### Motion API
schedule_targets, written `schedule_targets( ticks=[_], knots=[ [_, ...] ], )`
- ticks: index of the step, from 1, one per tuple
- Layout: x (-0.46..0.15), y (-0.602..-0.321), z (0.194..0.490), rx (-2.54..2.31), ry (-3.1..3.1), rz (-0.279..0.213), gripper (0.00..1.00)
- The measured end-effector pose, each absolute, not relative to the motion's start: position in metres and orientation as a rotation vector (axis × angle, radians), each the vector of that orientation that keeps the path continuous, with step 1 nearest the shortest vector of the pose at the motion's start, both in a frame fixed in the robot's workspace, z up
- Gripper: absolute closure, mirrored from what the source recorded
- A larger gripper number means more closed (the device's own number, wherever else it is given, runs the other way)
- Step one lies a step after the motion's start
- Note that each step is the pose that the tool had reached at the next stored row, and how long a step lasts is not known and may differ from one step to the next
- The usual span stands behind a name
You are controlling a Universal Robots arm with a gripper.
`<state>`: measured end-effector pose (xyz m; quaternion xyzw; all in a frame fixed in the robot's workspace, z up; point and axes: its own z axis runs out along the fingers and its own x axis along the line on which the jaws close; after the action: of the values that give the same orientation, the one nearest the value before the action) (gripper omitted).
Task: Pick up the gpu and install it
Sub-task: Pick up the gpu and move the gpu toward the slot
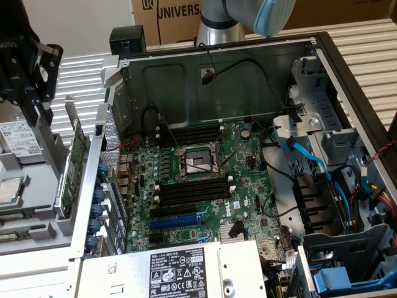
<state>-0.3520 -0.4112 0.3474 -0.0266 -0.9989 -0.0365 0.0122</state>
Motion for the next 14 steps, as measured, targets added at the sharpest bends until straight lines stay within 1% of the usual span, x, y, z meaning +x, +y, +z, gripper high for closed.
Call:
schedule_targets(
  ticks=[10, 14],
  knots=[
    [-0.35, -0.416, 0.327, -0.083, -3.114, -0.114, 0.67],
    [-0.35, -0.416, 0.327, -0.083, -3.114, -0.114, 0.67]
  ],
)
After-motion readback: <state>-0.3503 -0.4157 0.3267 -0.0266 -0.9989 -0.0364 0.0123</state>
